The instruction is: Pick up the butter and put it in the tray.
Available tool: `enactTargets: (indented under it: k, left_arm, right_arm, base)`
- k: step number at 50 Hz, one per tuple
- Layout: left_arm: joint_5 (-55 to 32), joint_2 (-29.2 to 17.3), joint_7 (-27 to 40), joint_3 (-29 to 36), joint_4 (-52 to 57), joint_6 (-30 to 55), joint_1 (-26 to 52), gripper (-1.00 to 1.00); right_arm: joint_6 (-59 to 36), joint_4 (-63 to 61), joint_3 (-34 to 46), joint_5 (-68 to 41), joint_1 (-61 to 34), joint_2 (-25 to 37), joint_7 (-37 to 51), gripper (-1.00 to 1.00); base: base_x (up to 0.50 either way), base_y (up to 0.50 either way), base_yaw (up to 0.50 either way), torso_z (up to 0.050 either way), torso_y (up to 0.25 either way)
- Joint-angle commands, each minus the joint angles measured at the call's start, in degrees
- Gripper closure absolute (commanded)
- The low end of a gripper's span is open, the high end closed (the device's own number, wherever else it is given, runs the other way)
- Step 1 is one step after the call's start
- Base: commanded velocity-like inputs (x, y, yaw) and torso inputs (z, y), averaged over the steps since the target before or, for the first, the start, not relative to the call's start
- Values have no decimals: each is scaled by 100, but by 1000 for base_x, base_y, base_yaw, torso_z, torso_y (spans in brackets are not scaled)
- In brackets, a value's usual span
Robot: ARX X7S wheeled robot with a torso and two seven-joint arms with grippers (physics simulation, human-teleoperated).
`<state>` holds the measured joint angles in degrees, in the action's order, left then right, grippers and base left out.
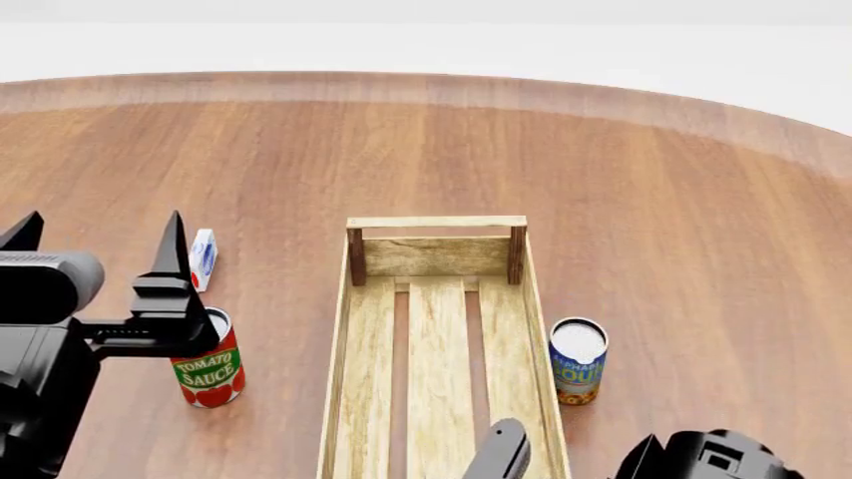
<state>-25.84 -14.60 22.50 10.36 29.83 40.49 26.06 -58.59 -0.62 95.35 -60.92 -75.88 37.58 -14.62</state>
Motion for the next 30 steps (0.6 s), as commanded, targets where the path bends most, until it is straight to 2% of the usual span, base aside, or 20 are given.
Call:
enactTargets:
  k: [1,30]
  left_arm:
    - [-10,-19,16,31,-15,-34,-11,-100]
    - [-50,-75,56,92,-9,-101,-37,-100]
  right_arm:
    - [11,138,45,41,59,-37,-17,-100]
    - [234,432,95,117,305,-71,-139,-100]
  base:
    - [0,0,0,0,0]
    - [0,0,0,0,0]
